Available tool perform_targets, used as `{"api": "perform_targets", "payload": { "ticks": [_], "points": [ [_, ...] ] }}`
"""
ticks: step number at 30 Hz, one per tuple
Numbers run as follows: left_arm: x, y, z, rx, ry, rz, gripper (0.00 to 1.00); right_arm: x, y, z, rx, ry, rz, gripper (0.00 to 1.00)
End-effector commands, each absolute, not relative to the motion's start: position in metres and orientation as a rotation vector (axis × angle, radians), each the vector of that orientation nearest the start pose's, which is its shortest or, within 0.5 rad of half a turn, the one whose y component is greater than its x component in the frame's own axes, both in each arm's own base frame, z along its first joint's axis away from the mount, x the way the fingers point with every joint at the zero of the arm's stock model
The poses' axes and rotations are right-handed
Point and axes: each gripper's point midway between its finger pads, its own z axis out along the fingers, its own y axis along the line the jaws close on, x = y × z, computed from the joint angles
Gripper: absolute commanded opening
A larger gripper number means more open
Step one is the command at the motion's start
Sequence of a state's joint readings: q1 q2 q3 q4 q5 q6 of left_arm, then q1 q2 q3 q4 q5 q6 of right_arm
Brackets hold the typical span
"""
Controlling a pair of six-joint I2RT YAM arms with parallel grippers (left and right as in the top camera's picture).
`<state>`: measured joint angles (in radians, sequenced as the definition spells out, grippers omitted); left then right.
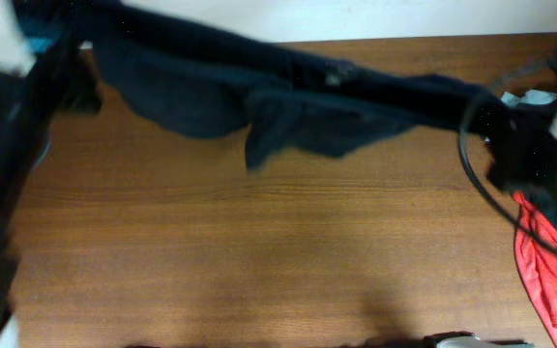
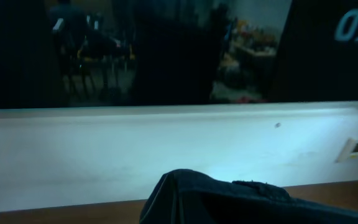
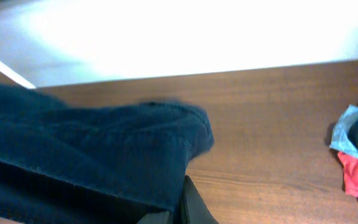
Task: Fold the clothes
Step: 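Lift the navy shorts by the waistband high with both grippers, then lower the shorts flat onto table center, waistband toward the top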
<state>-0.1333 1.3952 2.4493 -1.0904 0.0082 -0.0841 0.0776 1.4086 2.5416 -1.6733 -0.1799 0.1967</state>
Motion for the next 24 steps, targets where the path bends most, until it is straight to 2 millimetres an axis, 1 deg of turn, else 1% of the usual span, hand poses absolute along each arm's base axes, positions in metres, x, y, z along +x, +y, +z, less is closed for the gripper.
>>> {"api": "perform_targets", "payload": {
  "ticks": [1,3,6,9,12,14,16,19,22,24],
  "points": [
    [0.251,0.014,0.625,-0.195,1.529,-0.015,0.01,0.215,-0.002,0.500,0.178,2.077,0.078,0.04],
    [0.237,0.011,0.622,-0.189,1.540,-0.044,0.01,0.205,-0.002,0.505,0.176,2.052,0.081,0.04],
    [0.227,0.007,0.615,-0.177,1.566,-0.075,0.01,0.192,-0.002,0.511,0.174,2.020,0.084,0.04],
    [0.224,0.007,0.599,-0.214,1.627,-0.099,0.01,0.185,-0.002,0.514,0.175,2.002,0.092,0.04],
    [0.230,0.007,0.577,-0.261,1.712,-0.123,0.01,0.182,0.002,0.511,0.166,2.011,0.115,0.04],
    [0.239,0.006,0.562,-0.278,1.768,-0.124,0.01,0.185,0.002,0.506,0.171,2.033,0.117,0.04],
    [0.252,0.005,0.547,-0.282,1.825,-0.114,0.01,0.191,0.002,0.496,0.177,2.072,0.116,0.04],
    [0.278,0.003,0.524,-0.286,1.909,-0.097,0.01,0.204,0.002,0.472,0.188,2.167,0.102,0.04],
    [0.308,0.000,0.498,-0.290,2.000,-0.078,0.01,0.221,0.002,0.446,0.196,2.272,0.091,0.04],
    [0.330,-0.001,0.479,-0.292,2.061,-0.064,0.01,0.237,-0.001,0.427,0.210,2.347,0.062,0.04]
  ]
}}
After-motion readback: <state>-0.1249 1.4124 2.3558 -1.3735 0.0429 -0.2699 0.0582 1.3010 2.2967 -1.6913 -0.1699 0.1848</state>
